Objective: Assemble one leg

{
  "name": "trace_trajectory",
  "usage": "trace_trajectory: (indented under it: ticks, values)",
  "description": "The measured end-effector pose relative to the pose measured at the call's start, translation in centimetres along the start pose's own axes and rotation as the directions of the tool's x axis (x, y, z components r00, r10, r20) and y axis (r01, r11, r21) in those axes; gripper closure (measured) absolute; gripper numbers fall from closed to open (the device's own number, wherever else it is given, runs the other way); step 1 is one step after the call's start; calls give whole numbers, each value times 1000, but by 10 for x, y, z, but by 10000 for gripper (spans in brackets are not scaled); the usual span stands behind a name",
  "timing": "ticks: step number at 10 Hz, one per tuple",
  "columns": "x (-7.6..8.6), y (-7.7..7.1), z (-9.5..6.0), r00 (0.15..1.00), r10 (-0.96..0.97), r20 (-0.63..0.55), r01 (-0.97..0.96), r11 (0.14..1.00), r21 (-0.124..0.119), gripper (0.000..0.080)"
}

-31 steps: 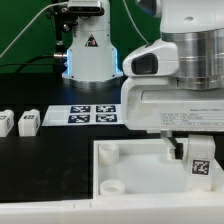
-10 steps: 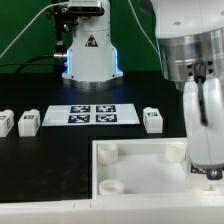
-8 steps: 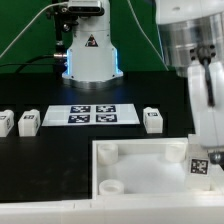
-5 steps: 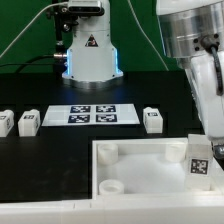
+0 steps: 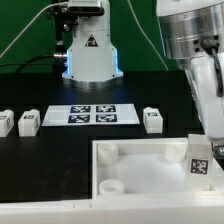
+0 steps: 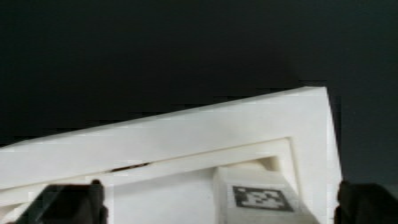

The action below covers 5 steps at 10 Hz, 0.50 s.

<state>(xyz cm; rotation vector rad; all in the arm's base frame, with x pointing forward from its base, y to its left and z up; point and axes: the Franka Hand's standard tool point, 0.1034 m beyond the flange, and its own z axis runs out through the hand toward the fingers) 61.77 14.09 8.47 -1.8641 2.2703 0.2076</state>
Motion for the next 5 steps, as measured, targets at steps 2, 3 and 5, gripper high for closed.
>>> trace_trajectory:
  ticks: [2, 3, 5]
  values:
    - [0, 0, 0, 1000, 0, 0, 0, 1000, 0, 150]
    - [0, 0, 0, 1000, -1, 0, 1, 1000, 0, 150]
    - [0, 0, 0, 1000, -1, 0, 1, 1000, 0, 150]
